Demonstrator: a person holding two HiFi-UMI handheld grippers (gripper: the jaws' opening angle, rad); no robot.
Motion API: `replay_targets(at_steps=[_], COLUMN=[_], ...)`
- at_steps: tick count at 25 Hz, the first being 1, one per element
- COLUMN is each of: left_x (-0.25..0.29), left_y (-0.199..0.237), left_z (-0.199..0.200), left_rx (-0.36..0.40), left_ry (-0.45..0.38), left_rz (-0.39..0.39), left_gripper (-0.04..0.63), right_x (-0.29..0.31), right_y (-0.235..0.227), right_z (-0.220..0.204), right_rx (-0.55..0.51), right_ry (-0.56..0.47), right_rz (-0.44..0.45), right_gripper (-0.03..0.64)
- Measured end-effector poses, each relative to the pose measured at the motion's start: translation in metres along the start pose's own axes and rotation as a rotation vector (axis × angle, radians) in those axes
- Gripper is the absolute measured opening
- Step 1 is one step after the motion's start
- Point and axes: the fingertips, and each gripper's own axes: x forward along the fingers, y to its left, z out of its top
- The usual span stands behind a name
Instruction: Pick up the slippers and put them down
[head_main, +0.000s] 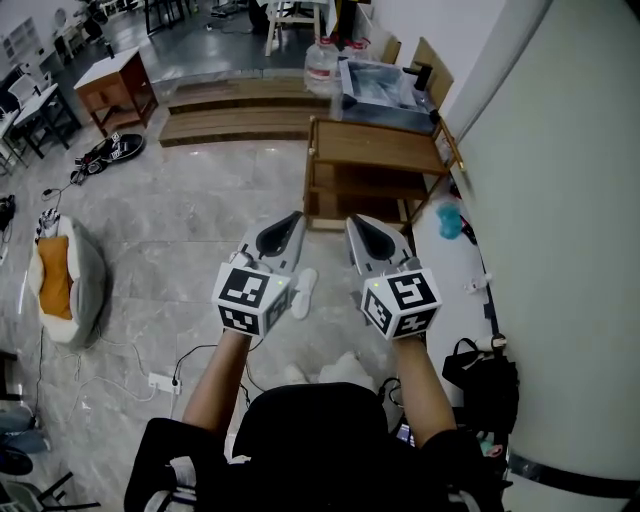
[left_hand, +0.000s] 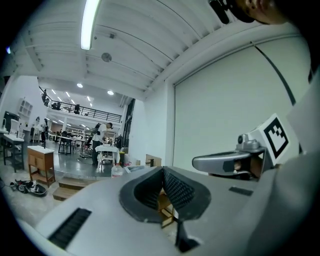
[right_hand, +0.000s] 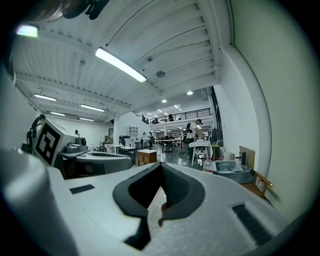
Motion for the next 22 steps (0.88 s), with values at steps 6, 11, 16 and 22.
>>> replay_targets(at_steps=[6,11,16,22], left_x=[-0.017,-0.018,-0.015,-0.008], left_y=[-0.002,-0.011,-0.031,-0.051], left_z=[0.01,0.015,0.022,0.026], left_rx=[-0.008,-0.008,-0.006,0.008], left_ry=[-0.034,-0.034,-0.039,-0.038], left_rz=[0.014,0.017,0.004,-0.009], left_gripper=[0.006,0.008,0.006,0.006], right_x=[-0.008,-0.014,-0.026,-0.041], right_y=[0.012,0.01,0.004,-0.002], right_z=[0.013,0.02,0.023,0.027], right_rx=[-0.033,-0.034,-0.035,-0.056], right_ry=[-0.024,-0.037,-0.039,-0.034], right_rz=[-0.002,0.004,0.008,0.014], right_gripper=[-0.002,-0.002,-0.002,-0.002])
